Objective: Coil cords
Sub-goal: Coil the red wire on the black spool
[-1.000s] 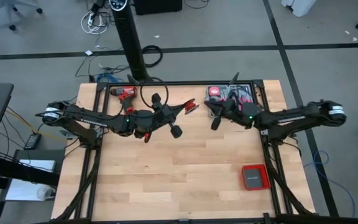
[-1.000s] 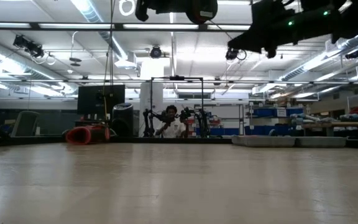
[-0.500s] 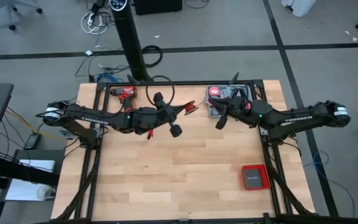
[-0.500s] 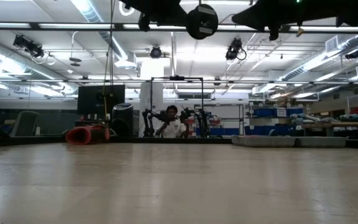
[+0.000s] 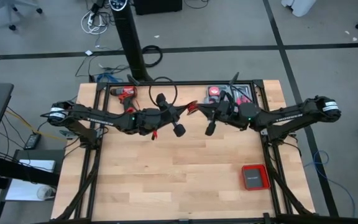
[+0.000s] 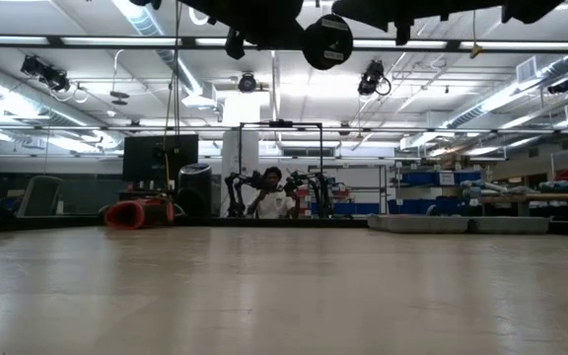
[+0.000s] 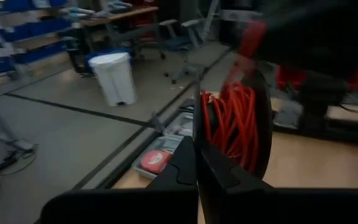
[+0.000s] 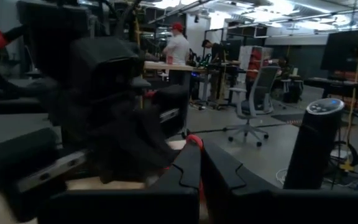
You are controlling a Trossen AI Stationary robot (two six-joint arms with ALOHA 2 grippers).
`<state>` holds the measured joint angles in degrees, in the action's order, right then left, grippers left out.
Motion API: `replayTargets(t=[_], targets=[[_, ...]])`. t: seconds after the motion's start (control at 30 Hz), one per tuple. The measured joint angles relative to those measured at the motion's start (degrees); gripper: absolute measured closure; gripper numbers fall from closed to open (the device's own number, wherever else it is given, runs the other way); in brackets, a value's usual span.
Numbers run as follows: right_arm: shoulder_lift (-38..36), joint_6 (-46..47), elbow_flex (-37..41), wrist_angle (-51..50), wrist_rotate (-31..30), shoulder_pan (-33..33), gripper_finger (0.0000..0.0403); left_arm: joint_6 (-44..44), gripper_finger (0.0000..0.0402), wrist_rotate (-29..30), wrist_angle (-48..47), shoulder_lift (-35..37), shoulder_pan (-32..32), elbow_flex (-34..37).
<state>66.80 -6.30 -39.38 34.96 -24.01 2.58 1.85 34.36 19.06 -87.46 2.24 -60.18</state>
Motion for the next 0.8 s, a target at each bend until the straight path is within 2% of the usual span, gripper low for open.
replayTargets(t=[0.13, 0.3, 0.57, 0.8], targets=[[2.02, -0.85, -2.02, 0.12, -0.38, 1.40, 0.0401, -0.51, 0.0402, 3.66, 1.11, 0.00, 0.07, 0.00], [5.11, -0.90, -3.71, 0.17, 0.24, 2.30, 0.0400, -1.01, 0.0402, 4.96, 3.64, 0.00, 0.05, -0.02], [8.95, -1.19, -5.50, 0.25, 0.26, 2.32, 0.0400, -0.95, 0.0402, 4.88, 6.13, 0.00, 1.19, -0.01], [8.66, -2.05, -5.50, -0.02, -0.73, 2.44, 0.0400, -0.80, 0.0402, 3.89, 7.38, -0.02, 1.86, 0.00]])
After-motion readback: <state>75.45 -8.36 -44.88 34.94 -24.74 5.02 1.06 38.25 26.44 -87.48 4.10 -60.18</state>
